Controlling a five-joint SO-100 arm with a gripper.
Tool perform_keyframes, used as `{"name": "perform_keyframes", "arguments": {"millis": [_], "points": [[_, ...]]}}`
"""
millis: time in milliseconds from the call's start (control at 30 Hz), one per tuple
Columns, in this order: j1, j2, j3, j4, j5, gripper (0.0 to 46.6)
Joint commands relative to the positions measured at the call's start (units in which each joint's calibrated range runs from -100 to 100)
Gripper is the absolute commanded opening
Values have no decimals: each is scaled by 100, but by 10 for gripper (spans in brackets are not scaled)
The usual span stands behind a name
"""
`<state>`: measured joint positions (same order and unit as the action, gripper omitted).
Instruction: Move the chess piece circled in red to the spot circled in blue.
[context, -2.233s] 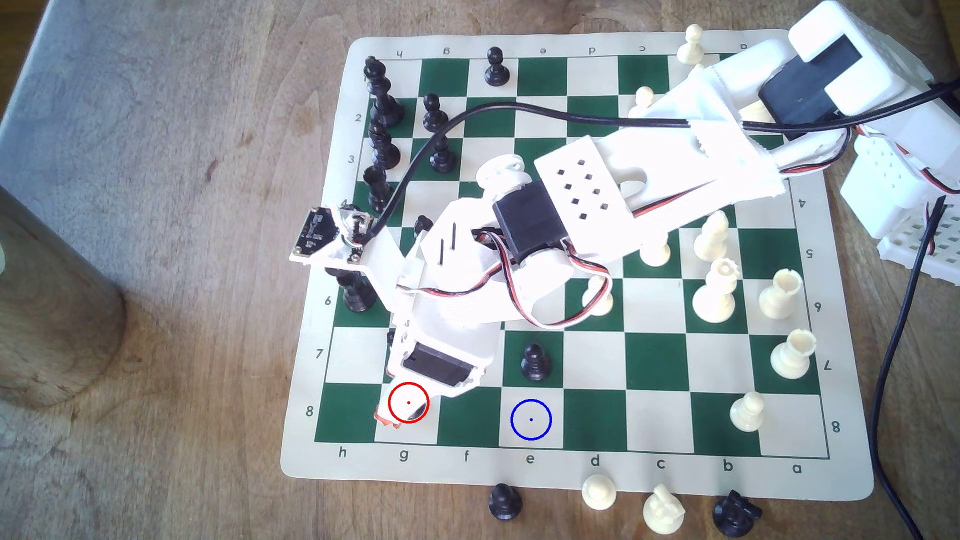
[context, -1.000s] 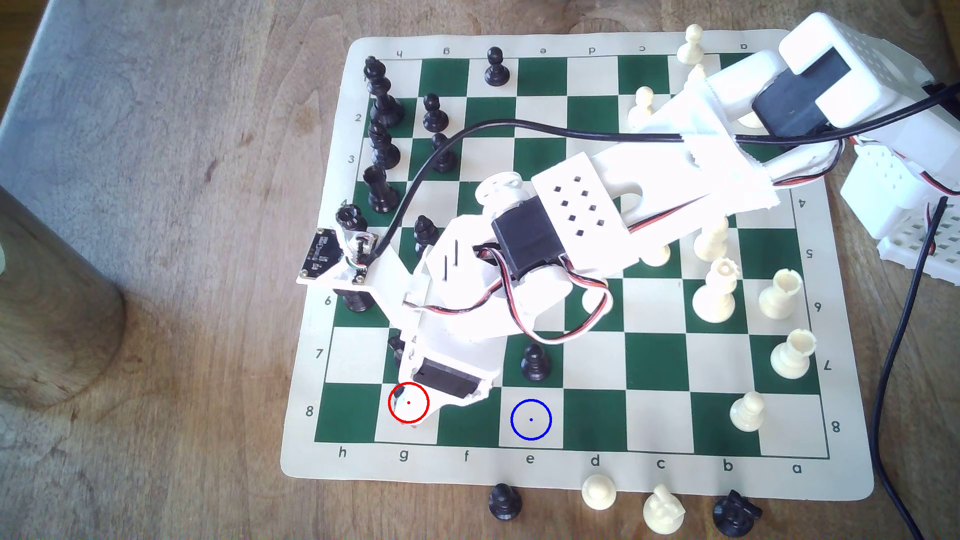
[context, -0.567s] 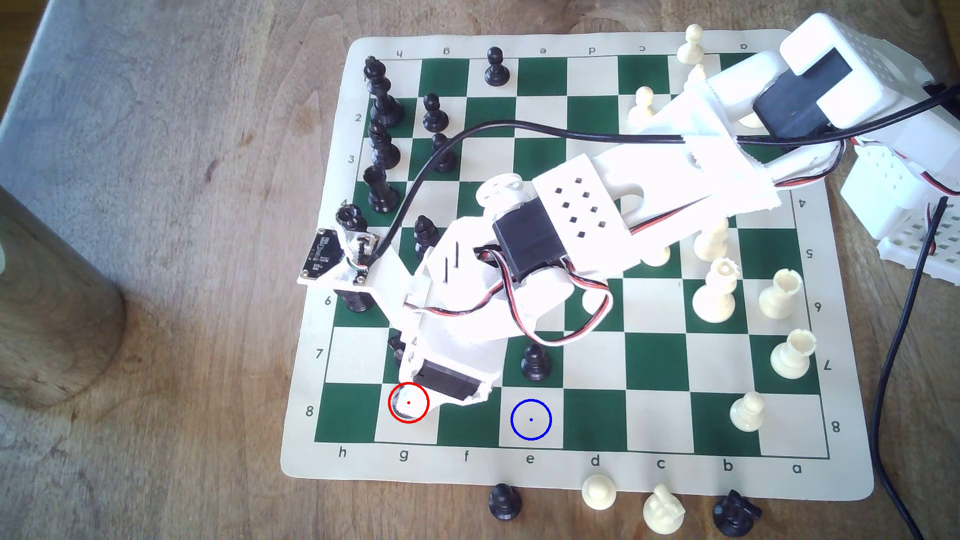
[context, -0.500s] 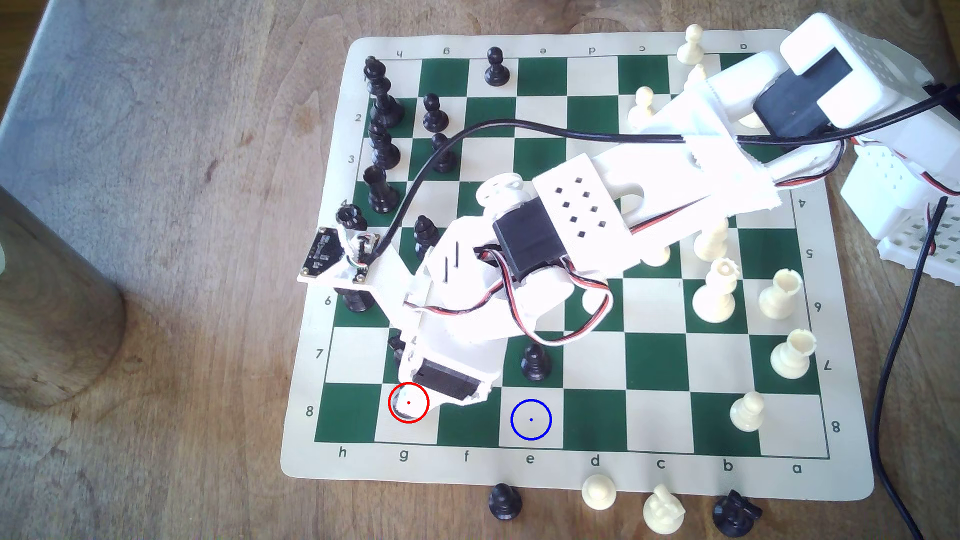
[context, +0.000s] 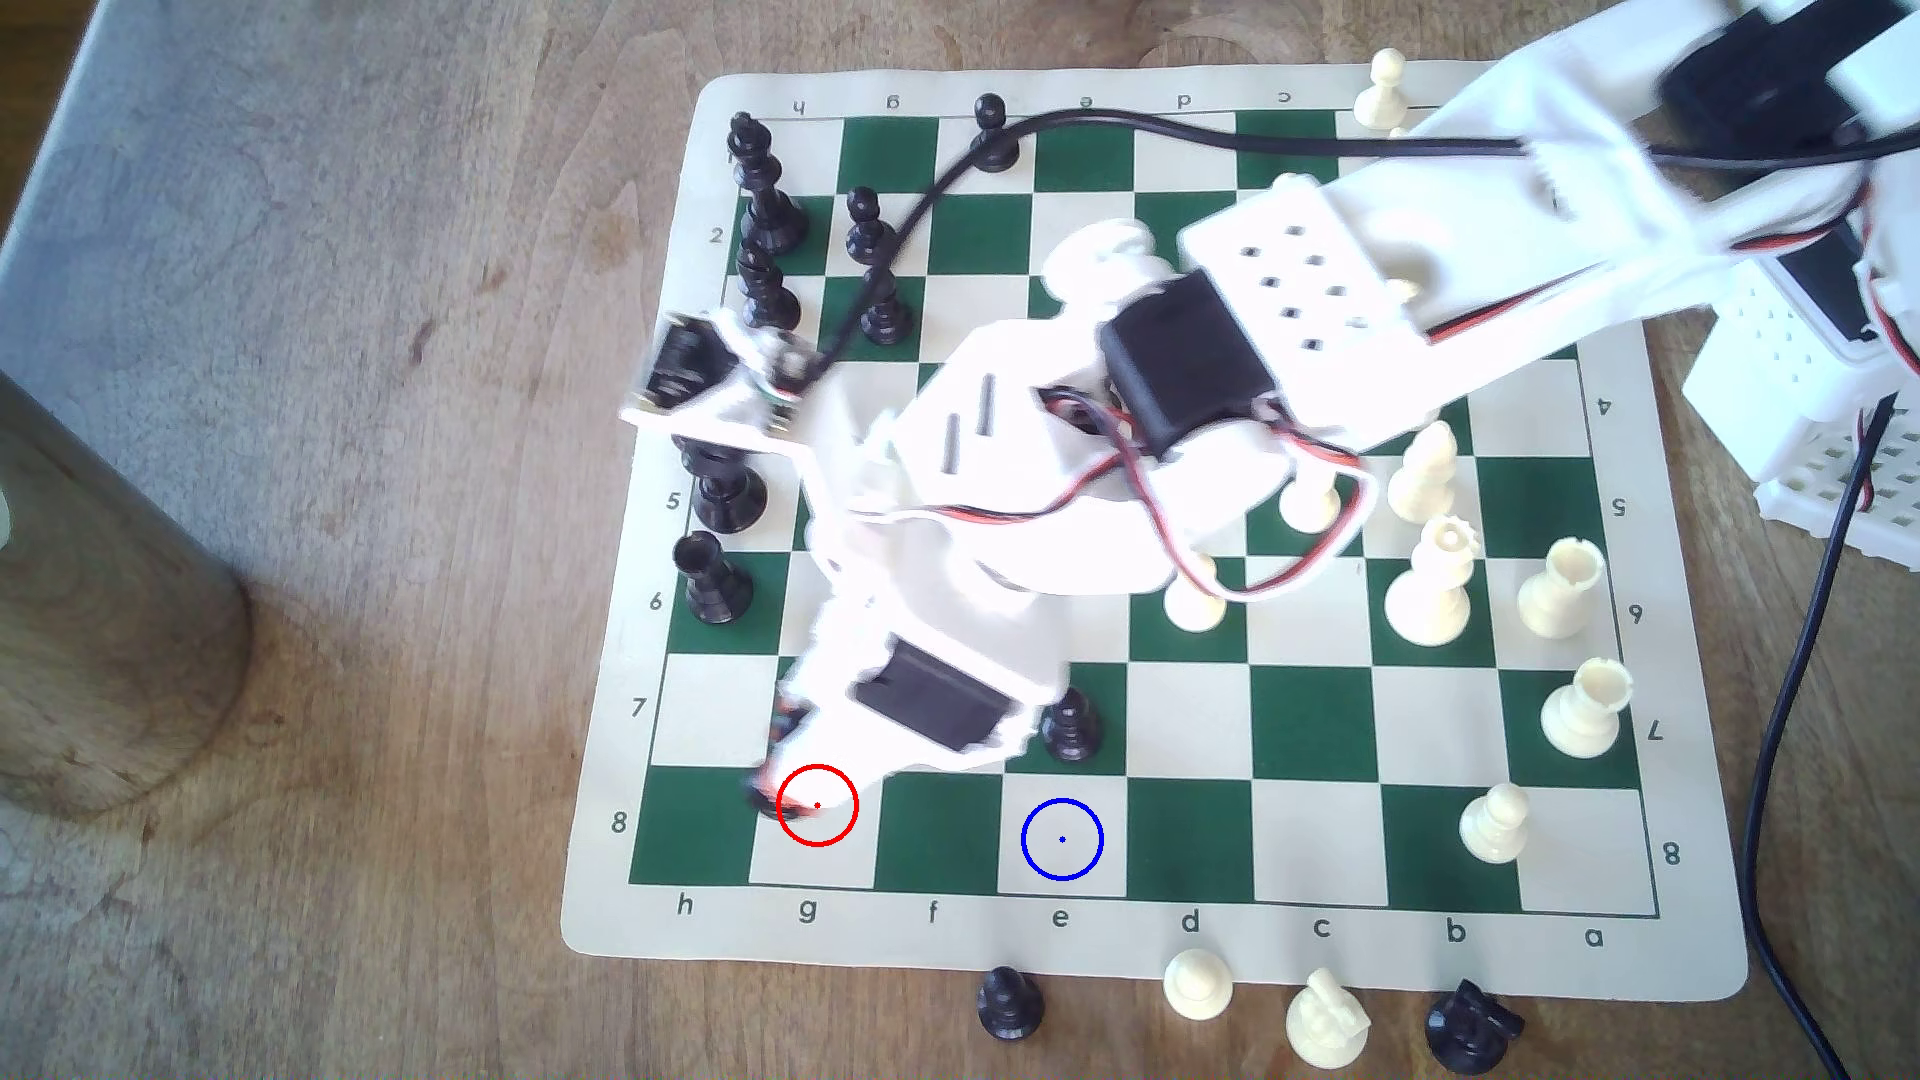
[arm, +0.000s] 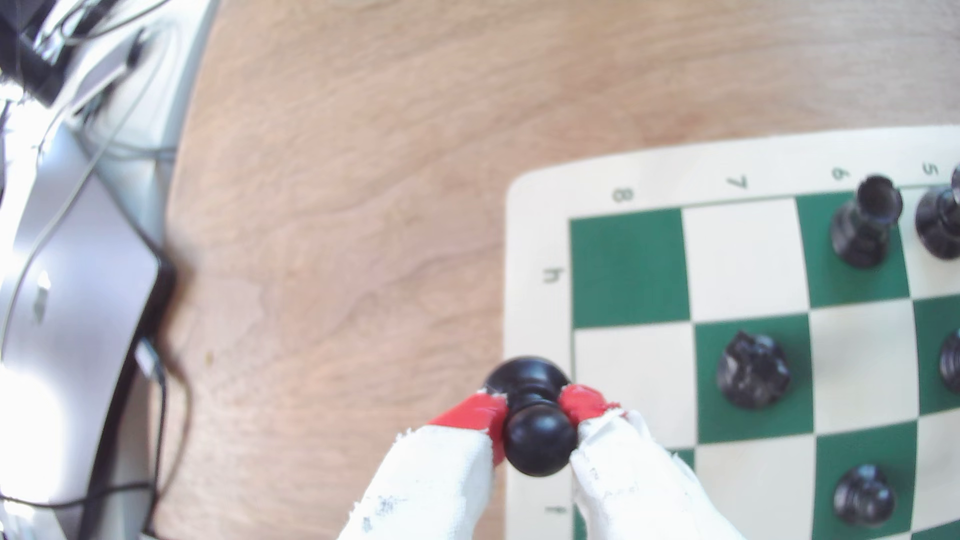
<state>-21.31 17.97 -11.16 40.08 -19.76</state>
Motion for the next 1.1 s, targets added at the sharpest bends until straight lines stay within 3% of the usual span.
{"name": "perform_keyframes", "arguments": {"millis": [0, 400, 1067], "points": [[-63, -1271, 681, -241, 20, 4], [-336, -1891, 2603, -789, 39, 4], [-344, -1144, 2884, -748, 313, 4]]}}
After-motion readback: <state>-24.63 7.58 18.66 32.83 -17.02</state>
